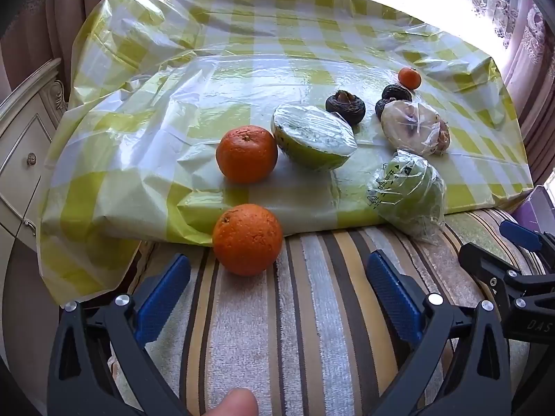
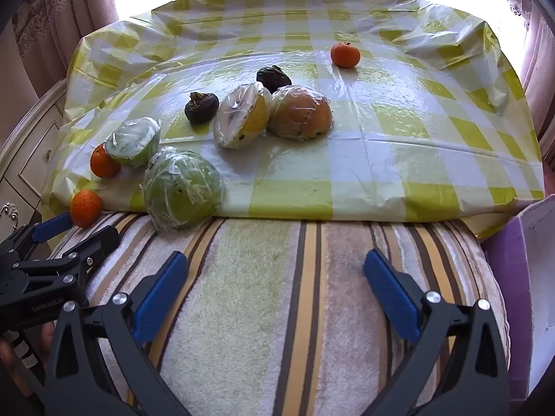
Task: Organize fruits
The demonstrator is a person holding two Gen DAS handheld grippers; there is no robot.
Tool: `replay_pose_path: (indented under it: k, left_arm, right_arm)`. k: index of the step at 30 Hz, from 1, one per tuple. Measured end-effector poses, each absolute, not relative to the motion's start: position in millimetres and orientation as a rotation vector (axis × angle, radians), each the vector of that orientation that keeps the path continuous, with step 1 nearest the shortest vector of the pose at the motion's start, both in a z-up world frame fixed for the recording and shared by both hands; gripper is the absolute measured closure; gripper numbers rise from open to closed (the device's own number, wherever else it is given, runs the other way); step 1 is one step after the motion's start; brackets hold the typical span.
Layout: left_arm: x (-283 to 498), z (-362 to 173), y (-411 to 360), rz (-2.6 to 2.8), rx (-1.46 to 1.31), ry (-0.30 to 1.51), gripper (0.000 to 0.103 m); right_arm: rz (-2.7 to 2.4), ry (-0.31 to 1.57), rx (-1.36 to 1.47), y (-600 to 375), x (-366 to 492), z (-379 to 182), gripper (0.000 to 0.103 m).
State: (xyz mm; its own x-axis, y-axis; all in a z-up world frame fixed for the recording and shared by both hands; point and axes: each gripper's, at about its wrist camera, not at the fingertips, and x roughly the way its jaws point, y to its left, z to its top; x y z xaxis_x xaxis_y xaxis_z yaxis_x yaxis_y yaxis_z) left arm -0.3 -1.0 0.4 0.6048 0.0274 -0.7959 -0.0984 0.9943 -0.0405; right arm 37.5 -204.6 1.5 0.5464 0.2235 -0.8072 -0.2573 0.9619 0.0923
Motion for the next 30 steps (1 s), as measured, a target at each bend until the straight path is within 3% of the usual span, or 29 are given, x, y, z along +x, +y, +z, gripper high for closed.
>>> replay_pose_path:
  k: [30]
  left_arm:
    - [-1.5, 2.5, -3.5, 0.102, -0.082, 0.917, 0.004]
  right_arm:
    - [0.288, 0.924, -0.027, -209.1, 32.0, 0.4, 0.001]
